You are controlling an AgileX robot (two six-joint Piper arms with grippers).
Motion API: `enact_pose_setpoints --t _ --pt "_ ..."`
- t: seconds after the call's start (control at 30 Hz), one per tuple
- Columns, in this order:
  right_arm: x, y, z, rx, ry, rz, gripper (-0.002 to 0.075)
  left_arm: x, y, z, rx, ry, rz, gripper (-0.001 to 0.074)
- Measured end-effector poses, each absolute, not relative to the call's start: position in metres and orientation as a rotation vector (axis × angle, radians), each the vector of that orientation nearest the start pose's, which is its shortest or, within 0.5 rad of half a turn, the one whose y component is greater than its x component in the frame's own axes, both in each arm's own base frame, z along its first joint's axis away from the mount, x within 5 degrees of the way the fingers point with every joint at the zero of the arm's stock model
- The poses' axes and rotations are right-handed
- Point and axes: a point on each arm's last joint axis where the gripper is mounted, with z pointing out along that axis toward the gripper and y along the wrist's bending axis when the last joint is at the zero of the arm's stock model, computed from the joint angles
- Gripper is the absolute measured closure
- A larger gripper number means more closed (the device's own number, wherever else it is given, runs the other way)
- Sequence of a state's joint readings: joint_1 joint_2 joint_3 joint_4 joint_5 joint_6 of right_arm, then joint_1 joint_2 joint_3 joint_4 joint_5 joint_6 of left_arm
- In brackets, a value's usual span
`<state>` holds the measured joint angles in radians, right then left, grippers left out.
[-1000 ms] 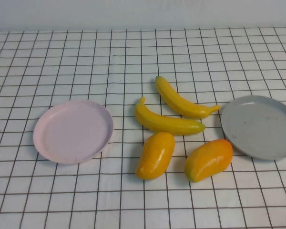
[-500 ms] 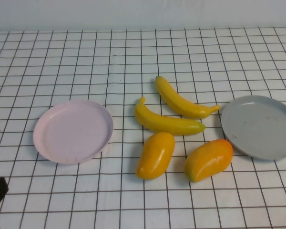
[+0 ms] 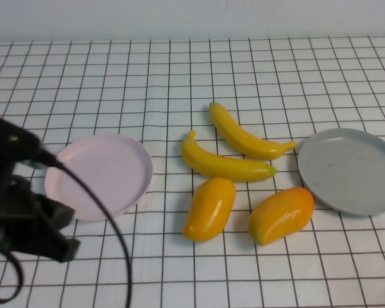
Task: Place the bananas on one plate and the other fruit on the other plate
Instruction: Put one type of fruit in the left plate
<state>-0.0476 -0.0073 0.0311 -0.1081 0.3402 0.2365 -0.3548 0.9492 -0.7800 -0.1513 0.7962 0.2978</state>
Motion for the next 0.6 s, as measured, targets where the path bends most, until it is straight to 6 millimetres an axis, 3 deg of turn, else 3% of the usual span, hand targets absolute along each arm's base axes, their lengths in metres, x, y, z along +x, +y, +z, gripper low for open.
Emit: enact_pose_setpoints --t 0.1,0.27,0.33,0.43,0.6 --pt "0.053 -0.006 0.173 0.193 1.835 0.028 0.0742 0.181 -0.103 0.301 0.781 2.404 -0.251 0.0577" --pt "0.053 -0.006 0.173 0.193 1.835 0.028 0.0742 0.221 -0.160 0.287 0.877 2.485 -0.295 0.0212" --pt "0.053 -0.006 0.173 0.193 1.835 0.028 0.0742 0.236 -0.181 0.280 0.927 2.499 -0.291 0.0122" --pt "0.053 -0.006 0.173 0.193 1.835 0.028 0.0742 0.255 -0.211 0.274 0.995 2.483 -0.275 0.0069" --pt "0.053 -0.006 0.173 0.193 1.835 0.028 0.0742 0.278 -0.247 0.252 1.074 2.491 -0.251 0.0067"
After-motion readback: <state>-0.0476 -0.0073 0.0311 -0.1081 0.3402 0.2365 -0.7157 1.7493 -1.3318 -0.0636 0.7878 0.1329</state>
